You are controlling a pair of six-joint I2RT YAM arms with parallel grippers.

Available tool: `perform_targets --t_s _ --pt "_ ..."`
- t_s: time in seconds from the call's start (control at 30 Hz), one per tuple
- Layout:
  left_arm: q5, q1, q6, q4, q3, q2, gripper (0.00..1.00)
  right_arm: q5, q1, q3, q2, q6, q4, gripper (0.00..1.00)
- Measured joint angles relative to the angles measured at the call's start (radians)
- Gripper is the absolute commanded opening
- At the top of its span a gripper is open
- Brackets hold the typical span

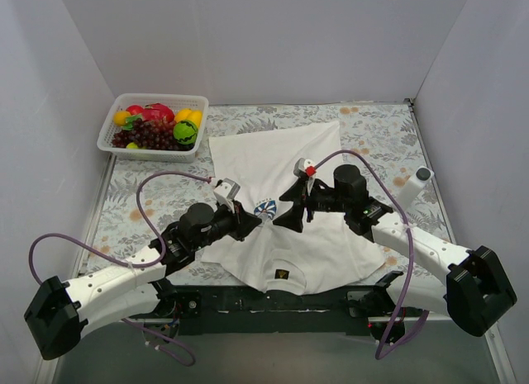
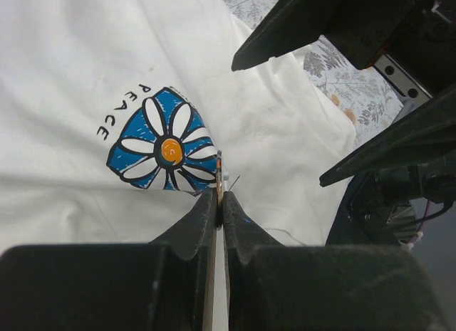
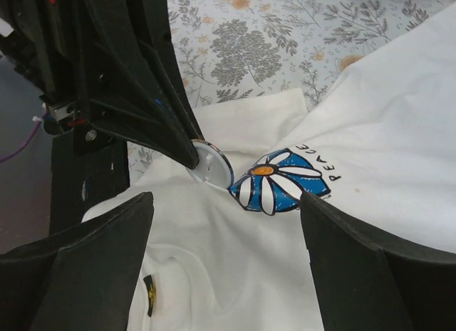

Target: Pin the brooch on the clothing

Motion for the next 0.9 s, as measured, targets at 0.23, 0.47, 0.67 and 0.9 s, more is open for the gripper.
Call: perform_targets --t_s 0.23,0.47,0.67,0.9 --pt "0.065 0.000 0.068 0.022 -0.027 -0.092 0.00 -0.143 0.000 -0.006 0.000 -0.054 0.047 0.90" --pt "0.107 0.000 0.095 0.071 -0.070 -0.138 0.00 -0.256 0.000 -0.006 0.000 -0.061 0.103 0.90" --pt "0.126 0.000 0.105 0.111 -0.107 -0.156 0.00 -0.348 0.000 -0.006 0.014 -0.040 0.165 0.87" --pt "0.134 0.001 0.105 0.174 -0.138 -0.196 0.00 -0.395 0.000 -0.009 0.050 -0.005 0.221 0.83"
